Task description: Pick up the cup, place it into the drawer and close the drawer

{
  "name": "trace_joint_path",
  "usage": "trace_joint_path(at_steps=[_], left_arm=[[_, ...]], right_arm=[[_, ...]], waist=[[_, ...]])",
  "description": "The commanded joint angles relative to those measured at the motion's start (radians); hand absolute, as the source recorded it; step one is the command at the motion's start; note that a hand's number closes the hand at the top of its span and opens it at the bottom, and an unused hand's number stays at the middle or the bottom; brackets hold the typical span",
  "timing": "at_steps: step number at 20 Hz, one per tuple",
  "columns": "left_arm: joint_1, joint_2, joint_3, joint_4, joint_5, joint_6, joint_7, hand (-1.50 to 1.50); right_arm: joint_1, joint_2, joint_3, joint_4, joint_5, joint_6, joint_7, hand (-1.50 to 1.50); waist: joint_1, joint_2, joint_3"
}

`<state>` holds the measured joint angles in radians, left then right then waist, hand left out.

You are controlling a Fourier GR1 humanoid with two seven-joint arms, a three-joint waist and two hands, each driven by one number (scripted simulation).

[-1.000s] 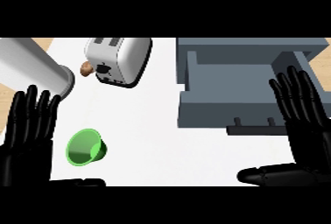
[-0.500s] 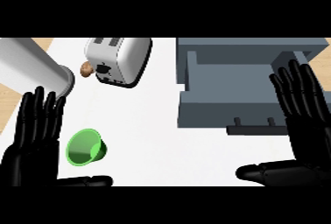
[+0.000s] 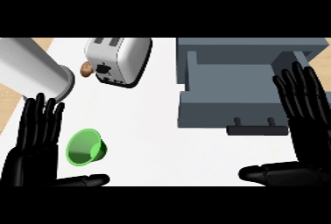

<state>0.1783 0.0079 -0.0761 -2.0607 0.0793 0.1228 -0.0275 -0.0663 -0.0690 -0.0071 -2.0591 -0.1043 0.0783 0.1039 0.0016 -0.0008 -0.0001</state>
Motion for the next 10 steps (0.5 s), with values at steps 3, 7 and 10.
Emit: trace_joint_path(at_steps=[3, 7, 10], left_arm=[[0.131, 0.012, 0.007, 0.025, 0.026, -0.037, -0.065, -1.5], [0.14, 0.035, 0.06, 0.049, 0.039, -0.045, -0.078, -1.5], [0.102, 0.012, 0.074, 0.146, 0.04, -0.041, -0.118, -1.5]], right_arm=[[-0.03, -0.006, -0.017, -0.018, -0.013, -0.006, 0.038, -1.5], [-0.004, 0.013, 0.024, -0.024, 0.023, -0.008, 0.022, -1.5], [-0.013, 0.011, 0.02, -0.005, 0.014, 0.003, 0.016, -1.5]], waist=[[0.002, 0.0, 0.0], [0.002, 0.0, 0.0], [0.001, 0.0, 0.0]])
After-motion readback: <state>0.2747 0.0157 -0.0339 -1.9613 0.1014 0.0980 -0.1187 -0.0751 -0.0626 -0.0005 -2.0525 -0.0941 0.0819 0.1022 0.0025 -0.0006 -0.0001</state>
